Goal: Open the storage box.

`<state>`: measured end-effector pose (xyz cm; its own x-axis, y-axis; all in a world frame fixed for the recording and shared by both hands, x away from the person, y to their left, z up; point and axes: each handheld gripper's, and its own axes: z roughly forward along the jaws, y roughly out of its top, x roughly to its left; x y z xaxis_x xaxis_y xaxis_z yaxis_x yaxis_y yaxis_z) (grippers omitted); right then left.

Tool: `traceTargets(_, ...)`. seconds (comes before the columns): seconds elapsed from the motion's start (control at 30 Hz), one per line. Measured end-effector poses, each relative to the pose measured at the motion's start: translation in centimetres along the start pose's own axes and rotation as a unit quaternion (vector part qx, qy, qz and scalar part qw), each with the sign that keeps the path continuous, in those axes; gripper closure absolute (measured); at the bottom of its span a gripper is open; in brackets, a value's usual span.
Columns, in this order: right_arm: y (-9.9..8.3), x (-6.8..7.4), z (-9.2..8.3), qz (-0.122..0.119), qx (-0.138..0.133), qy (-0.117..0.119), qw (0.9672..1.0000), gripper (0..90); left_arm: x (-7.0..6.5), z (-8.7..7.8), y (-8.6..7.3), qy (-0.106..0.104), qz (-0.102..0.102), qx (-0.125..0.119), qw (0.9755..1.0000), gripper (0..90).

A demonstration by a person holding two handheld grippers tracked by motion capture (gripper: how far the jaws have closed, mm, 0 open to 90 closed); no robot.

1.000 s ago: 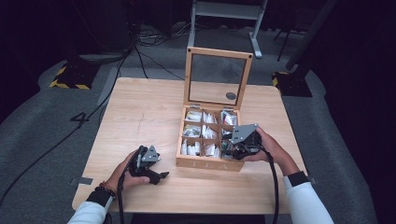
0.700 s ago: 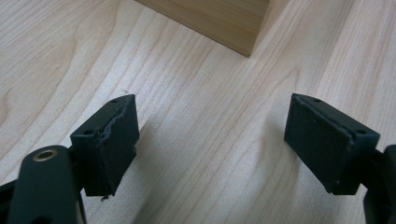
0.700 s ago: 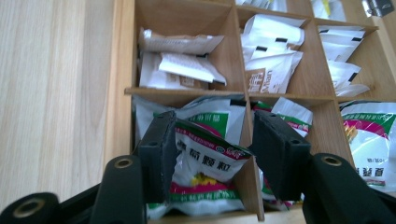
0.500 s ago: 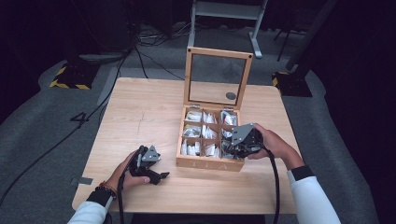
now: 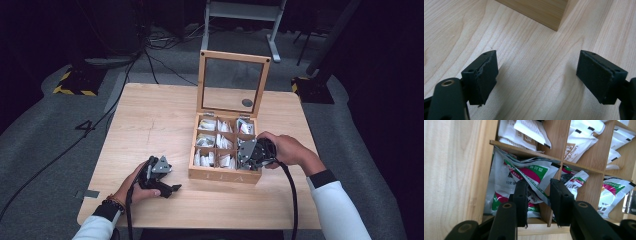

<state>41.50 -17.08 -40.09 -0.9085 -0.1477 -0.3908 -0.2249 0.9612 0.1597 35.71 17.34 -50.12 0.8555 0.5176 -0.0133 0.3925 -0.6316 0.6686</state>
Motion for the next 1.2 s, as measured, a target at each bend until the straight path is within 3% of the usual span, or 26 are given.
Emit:
traceTargets(0.03, 0.2, 0.3, 0.2, -0.014, 0.018, -0.010, 0.9997, 74.8, 0.0, 0.0, 0.0, 0.000, 0.000, 0.000, 1.0000, 17.9)
traceTargets(0.13, 0.1, 0.7, 0.4, -0.028, 0.028, -0.019, 0.9990, 81.6, 0.0, 0.0, 0.0, 0.000, 0.000, 0.000, 1.0000, 17.9)
traceTargets(0.37, 0.1, 1.4, 0.0, -0.035, 0.040, -0.032, 0.9981, 86.4, 0.0, 0.0, 0.0, 0.001, -0.001, 0.000, 1.0000, 17.8)
traceTargets(0.47, 0.0, 1.5, -0.4, -0.026, 0.031, -0.040, 0.9984, 86.8, 0.0, 0.0, 0.0, 0.000, -0.001, -0.001, 1.0000, 17.7)
traceTargets(0.5, -0.5, 1.5, -1.1, -0.011, 0.009, -0.052, 0.9986, 87.2, 0.0, 0.0, 0.0, 0.000, 0.000, -0.001, 1.0000, 17.7)
traceTargets(0.63, -1.3, 1.4, -2.0, 0.013, -0.022, -0.059, 0.9979, 87.8, 0.0, 0.0, 0.0, -0.001, 0.001, -0.003, 1.0000, 17.6)
traceTargets(0.67, -1.9, 1.5, -2.7, 0.026, -0.043, -0.070, 0.9963, 88.4, 0.0, 0.0, -0.1, -0.002, 0.000, -0.004, 1.0000, 17.7)
traceTargets(0.73, -2.2, 1.6, -3.0, 0.033, -0.054, -0.075, 0.9952, 88.4, 0.0, 0.0, -0.1, -0.002, 0.001, -0.005, 1.0000, 17.6)
traceTargets(0.83, -3.6, 1.8, -4.1, 0.074, -0.100, -0.090, 0.9882, 88.4, 0.1, 0.1, -0.2, -0.003, 0.002, -0.008, 1.0000, 17.2)
traceTargets(0.87, -3.6, 1.8, -4.1, 0.074, -0.100, -0.090, 0.9882, 88.4, 0.1, 0.1, -0.2, -0.003, 0.002, -0.008, 1.0000, 17.2)
traceTargets(0.9, -4.4, 1.8, -4.4, 0.096, -0.124, -0.098, 0.9827, 88.5, 0.2, 0.0, -0.3, -0.004, 0.004, -0.012, 0.9999, 17.2)
traceTargets(1.0, -5.4, 2.1, -4.7, 0.132, -0.158, -0.108, 0.9725, 88.5, 0.3, 0.0, -0.4, -0.005, 0.004, -0.015, 0.9999, 17.2)
traceTargets(1.07, -5.7, 2.2, -4.7, 0.136, -0.163, -0.113, 0.9706, 88.5, 0.3, 0.0, -0.4, -0.005, 0.004, -0.015, 0.9999, 17.2)
traceTargets(1.1, -6.2, 2.3, -4.6, 0.152, -0.172, -0.121, 0.9657, 88.5, 0.3, 0.0, -0.4, -0.006, 0.004, -0.016, 0.9999, 17.2)
traceTargets(1.13, -6.2, 2.3, -4.6, 0.152, -0.172, -0.121, 0.9657, 88.5, 0.3, 0.0, -0.4, -0.006, 0.004, -0.016, 0.9999, 17.2)
traceTargets(1.17, -6.7, 2.4, -4.6, 0.169, -0.185, -0.124, 0.9601, 88.5, 0.3, 0.0, -0.4, -0.005, 0.004, -0.016, 0.9998, 17.2)
traceTargets(1.2, -6.7, 2.4, -4.6, 0.169, -0.185, -0.124, 0.9601, 88.5, 0.4, 0.0, -0.4, -0.005, 0.005, -0.016, 0.9999, 17.2)
